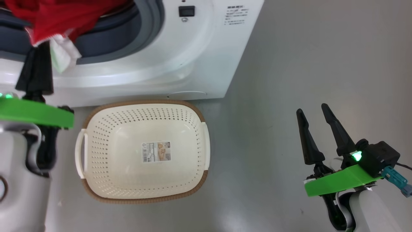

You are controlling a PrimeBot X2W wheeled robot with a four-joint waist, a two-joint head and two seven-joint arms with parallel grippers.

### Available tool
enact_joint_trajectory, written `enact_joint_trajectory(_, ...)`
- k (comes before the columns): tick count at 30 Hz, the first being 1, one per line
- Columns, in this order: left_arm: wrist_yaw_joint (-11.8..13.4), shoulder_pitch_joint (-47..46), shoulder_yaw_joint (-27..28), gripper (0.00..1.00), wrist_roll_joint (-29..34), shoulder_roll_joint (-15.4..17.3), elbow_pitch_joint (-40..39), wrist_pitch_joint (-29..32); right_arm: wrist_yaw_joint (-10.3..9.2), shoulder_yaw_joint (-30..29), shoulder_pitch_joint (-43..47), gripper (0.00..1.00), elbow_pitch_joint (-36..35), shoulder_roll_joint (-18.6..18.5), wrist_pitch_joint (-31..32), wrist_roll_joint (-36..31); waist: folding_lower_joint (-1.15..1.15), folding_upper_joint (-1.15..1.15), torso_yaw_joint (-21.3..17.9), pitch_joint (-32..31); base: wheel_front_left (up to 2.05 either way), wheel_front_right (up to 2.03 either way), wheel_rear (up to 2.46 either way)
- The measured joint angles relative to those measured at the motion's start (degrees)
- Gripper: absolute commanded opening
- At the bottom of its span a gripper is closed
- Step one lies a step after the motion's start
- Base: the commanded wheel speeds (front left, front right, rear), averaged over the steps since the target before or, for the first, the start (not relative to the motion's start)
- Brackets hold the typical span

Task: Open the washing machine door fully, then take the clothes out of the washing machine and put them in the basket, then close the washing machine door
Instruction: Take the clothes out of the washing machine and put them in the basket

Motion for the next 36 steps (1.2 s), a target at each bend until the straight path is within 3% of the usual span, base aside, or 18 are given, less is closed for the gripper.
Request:
enact_joint_trajectory(11,0.01,10.74,6.23,0.00,5.16,-4.26,-15.74,0.00,0.00,-1.22,0.43,1.00,0.27,0.00,0.00,-0.09,0.00,0.00,1.72,-2.22,0.00,0.00,0.00)
enact_joint_trajectory(25,0.01,16.03,13.34,0.00,7.15,-7.68,-37.06,-0.05,0.00,-1.55,0.49,1.00,0.21,-0.01,0.00,-0.10,0.00,0.00,1.97,-1.67,0.00,0.00,0.00)
enact_joint_trajectory(33,0.00,18.53,10.04,0.00,8.06,-7.92,-34.19,-0.08,0.00,-1.15,0.40,1.00,0.12,0.00,0.00,-0.09,0.00,0.00,2.05,-0.24,0.00,0.00,0.00)
enact_joint_trajectory(36,0.01,19.64,7.09,0.00,8.06,-7.89,-27.81,-0.08,0.00,-0.78,0.36,1.00,0.03,-0.01,0.00,-0.04,0.00,0.00,1.81,0.69,0.00,0.00,0.00)
